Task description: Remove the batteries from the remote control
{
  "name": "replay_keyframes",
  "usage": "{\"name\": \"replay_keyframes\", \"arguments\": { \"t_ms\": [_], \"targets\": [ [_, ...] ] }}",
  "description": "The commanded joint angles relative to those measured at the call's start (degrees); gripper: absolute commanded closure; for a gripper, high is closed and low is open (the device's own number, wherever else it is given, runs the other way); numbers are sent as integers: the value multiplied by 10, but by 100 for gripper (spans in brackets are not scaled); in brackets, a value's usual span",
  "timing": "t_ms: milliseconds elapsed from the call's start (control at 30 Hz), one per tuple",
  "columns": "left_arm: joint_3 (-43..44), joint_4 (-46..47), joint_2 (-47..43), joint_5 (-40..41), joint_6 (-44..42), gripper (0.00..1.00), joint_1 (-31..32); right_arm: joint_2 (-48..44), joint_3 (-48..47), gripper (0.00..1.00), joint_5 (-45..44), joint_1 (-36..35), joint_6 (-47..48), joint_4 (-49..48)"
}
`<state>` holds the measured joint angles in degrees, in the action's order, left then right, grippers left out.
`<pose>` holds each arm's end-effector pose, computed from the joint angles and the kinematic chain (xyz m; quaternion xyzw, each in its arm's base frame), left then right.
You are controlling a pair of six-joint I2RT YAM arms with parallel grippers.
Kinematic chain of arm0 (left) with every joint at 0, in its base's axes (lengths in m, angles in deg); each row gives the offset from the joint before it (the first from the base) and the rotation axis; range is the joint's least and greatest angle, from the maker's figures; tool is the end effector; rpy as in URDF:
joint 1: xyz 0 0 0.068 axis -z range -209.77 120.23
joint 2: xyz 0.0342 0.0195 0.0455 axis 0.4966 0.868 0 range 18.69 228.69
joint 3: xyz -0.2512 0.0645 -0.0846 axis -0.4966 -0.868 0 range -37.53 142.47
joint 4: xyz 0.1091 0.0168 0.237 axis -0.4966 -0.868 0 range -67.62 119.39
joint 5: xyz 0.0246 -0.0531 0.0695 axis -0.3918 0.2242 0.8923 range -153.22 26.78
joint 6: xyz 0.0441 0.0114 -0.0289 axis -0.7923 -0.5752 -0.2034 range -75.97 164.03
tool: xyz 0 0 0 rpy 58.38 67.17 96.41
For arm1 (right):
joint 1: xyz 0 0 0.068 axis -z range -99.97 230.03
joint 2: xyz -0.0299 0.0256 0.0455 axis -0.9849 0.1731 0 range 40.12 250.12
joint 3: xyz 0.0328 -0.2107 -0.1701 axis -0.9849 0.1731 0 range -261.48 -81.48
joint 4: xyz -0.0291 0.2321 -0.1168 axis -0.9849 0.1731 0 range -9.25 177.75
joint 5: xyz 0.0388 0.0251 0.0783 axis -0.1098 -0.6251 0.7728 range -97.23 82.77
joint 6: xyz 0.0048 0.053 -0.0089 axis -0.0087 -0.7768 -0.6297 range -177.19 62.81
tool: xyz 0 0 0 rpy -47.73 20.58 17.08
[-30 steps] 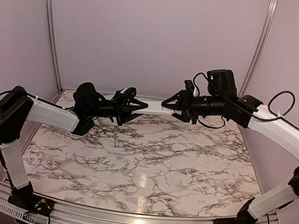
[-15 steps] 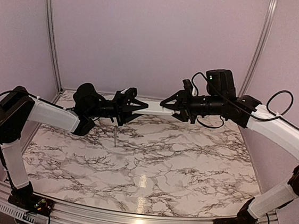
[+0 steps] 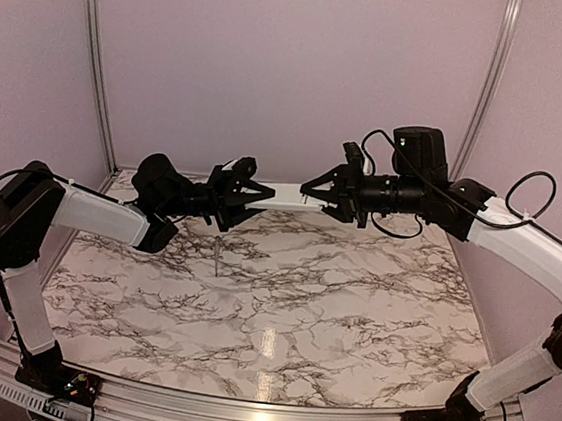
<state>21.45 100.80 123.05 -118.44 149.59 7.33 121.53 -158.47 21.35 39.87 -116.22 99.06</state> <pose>0.2894 -0.2556 0.2783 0.0610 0.6092 -0.7906 0.0080 0.2386 0.2237 0.3748 -0.0026 0.8183 0.5420 0.1915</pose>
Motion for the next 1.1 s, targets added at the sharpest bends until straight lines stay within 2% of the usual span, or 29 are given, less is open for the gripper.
{"name": "replay_keyframes", "arguments": {
  "t_ms": [0, 433, 633, 767, 967, 1067],
  "targets": [
    [9, 32, -2, -5, 19, 100, -27, -26, 8, 75, -21, 12, 16, 43],
    [6, 46, -4, -15, 32, 100, -41, -44, 25, 69, -24, 12, 6, 37],
    [3, 47, -6, -15, 32, 100, -41, -43, 33, 81, -22, 12, 1, 21],
    [-2, 48, -7, -15, 32, 100, -41, -42, 31, 82, -19, 12, 1, 22],
    [-11, 50, -12, -18, 30, 100, -44, -43, 33, 92, -18, 12, 3, 25],
    [-17, 43, -17, -21, 24, 100, -52, -43, 33, 92, -21, 12, 7, 31]
  ]
}}
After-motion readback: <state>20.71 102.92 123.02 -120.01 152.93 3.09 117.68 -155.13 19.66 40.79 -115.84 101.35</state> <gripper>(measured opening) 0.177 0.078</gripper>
